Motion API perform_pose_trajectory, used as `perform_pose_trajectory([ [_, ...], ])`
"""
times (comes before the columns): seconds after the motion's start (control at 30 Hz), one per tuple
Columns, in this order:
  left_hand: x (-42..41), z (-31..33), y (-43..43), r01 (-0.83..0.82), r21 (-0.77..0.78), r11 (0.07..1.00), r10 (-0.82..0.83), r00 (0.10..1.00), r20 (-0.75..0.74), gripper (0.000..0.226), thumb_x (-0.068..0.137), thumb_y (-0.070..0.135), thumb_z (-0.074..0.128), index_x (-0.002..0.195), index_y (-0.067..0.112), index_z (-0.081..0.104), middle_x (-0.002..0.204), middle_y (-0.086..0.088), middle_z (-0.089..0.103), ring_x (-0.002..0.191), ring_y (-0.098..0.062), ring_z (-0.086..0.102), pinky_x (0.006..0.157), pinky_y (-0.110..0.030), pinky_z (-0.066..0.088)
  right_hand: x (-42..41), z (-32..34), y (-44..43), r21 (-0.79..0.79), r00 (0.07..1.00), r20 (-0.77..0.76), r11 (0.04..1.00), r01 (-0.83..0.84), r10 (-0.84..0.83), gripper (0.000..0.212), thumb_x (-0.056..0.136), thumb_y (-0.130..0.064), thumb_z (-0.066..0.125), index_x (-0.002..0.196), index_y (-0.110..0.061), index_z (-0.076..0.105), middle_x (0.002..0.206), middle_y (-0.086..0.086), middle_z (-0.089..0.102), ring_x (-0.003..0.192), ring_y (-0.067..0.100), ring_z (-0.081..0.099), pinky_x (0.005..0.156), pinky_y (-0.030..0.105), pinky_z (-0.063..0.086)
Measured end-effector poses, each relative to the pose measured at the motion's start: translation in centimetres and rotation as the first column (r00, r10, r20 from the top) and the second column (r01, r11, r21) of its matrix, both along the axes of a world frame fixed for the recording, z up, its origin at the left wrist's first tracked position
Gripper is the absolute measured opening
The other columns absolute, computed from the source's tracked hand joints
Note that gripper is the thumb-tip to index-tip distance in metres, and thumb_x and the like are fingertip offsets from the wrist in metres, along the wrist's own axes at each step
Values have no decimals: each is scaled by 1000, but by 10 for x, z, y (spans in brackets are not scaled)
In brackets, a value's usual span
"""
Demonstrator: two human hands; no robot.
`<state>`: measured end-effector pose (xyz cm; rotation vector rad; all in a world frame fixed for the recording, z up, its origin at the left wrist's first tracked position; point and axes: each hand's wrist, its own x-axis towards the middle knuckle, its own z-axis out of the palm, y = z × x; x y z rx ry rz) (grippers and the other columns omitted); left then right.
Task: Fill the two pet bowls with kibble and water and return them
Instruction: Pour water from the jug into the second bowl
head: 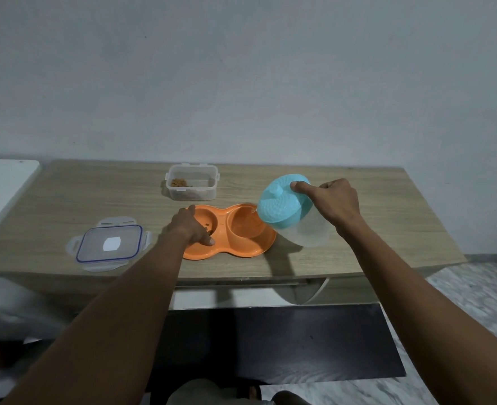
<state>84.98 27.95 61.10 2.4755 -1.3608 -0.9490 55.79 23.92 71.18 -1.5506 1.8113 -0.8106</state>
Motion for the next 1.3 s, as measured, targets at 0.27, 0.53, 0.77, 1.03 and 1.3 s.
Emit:
perform_pose_trajectory([
  [0.27, 0, -1, -1, -1, -1, 1000, 1, 1000, 6, 125, 56, 29, 93, 155, 23, 16, 157, -7, 28, 141, -34, 33, 109, -50, 37, -1, 3, -1, 3, 1000, -13, 1000, -8, 8, 58, 70, -60, 80, 50, -15, 49, 59, 3, 51, 58, 20, 47, 60, 36, 36],
  [0.53, 2, -1, -1, 3, 7, 1000, -3, 1000, -3, 126, 56, 28, 93, 155, 23, 15, 158, -6, 26, 143, -32, 30, 110, -50, 36, -3, 6, -2, 0, 1000, 2, 1000, -4, 4, 60, 70, -59, 80, 47, -16, 45, 52, 0, 44, 55, 19, 42, 58, 36, 33],
  [0.77, 3, -2, -1, 5, 6, 1000, -5, 1000, -6, 127, 56, 28, 93, 156, 23, 14, 158, -4, 24, 143, -31, 29, 111, -48, 35, -5, 7, -5, -5, 1000, 0, 1000, 8, -8, 60, 65, -63, 80, 48, -16, 46, 52, 0, 45, 56, 19, 45, 59, 38, 35],
  [1.03, 1, -1, -1, 24, 11, 1000, -24, 1000, 16, 125, 58, 28, 92, 156, 22, 13, 160, -6, 22, 144, -33, 27, 111, -49, 34, -6, 5, -7, -16, 1000, -3, 1000, -6, 6, 57, 70, -61, 79, 51, -14, 53, 55, 1, 50, 56, 19, 47, 59, 36, 36],
  [1.3, 0, 0, -1, 22, 12, 1000, -22, 1000, 19, 125, 59, 28, 91, 156, 22, 13, 160, -6, 21, 144, -33, 27, 110, -50, 34, -7, 1, -10, -22, 1000, -20, 1000, -22, 22, 58, 70, -61, 79, 55, -9, 58, 57, 3, 52, 56, 19, 47, 59, 36, 36],
])
